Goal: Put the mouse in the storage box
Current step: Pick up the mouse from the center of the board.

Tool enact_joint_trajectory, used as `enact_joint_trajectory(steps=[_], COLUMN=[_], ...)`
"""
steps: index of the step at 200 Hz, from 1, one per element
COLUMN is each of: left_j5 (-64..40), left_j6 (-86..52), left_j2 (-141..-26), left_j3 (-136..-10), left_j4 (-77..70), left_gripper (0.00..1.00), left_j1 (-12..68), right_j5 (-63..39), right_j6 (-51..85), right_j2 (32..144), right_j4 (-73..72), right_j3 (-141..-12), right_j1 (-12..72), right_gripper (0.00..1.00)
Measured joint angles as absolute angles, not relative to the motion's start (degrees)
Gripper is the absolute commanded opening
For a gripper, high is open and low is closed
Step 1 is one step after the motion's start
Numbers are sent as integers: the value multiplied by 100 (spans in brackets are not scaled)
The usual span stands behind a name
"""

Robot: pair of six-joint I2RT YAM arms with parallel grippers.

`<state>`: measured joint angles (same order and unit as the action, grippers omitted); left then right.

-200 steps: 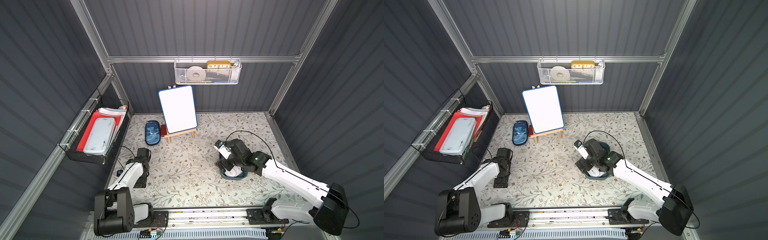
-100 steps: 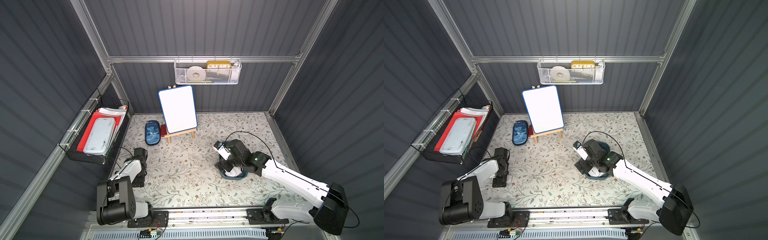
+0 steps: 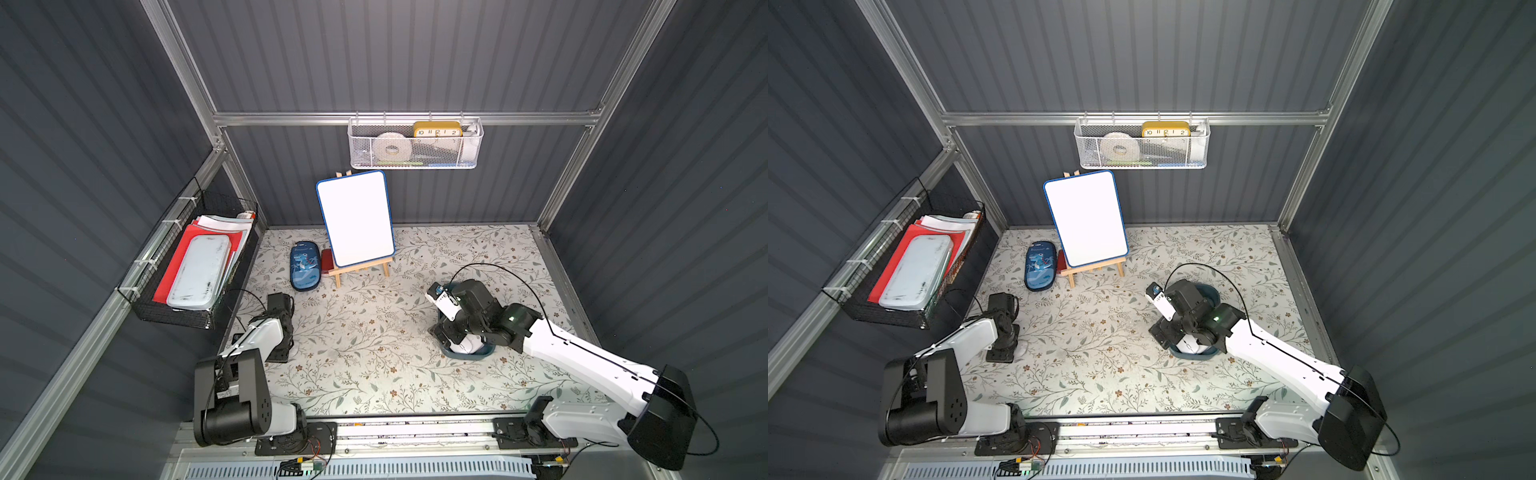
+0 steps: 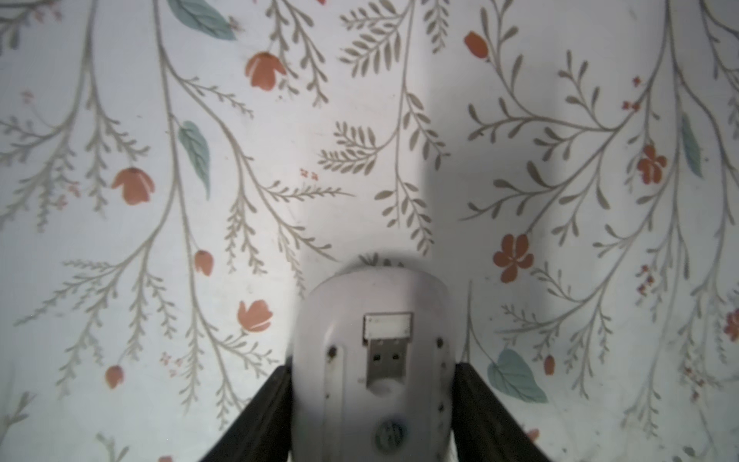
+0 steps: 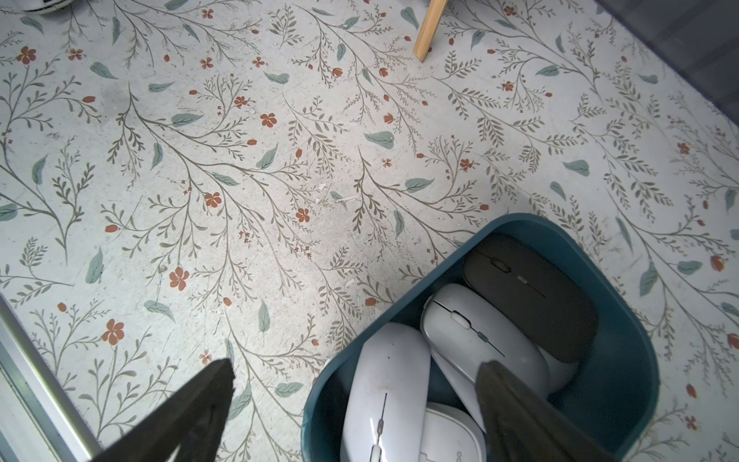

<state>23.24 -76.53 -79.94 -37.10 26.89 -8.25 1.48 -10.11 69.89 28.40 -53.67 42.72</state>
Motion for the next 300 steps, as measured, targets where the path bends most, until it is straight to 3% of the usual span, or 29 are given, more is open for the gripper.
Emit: enact_joint_trajectory(steps=[55, 85, 124, 180, 239, 300], left_j5=[1496, 1098, 224, -1269, -1874, -1890], left_j6=[-7091, -6921, -6490, -5913, -5553, -5273], left_j2=[-7262, -6934, -6893, -6869, -7762, -8497], left_j3=[-3323, -3326, -3350, -3428, -4722, -5618], left_j4=[2338, 2043, 1358, -644, -2016, -2213], left_gripper=[42, 40, 39, 39, 38, 38], left_j1=[-364, 351, 701, 1691, 2851, 3496], right_j5=[202, 318, 519, 370, -231, -558], right_j6=[-974, -845, -687, -360, 454, 1428], right_j2=[6838, 6783, 6622, 6090, 5566, 6235], right_j4=[2781, 2733, 2617, 2139, 1288, 1070], right_j3=[-5264, -5262, -5177, -4960, -4794, -5192], right_j1=[4281, 4281, 4281, 4281, 4281, 4281], right_gripper=[98, 99, 99, 99, 99, 97])
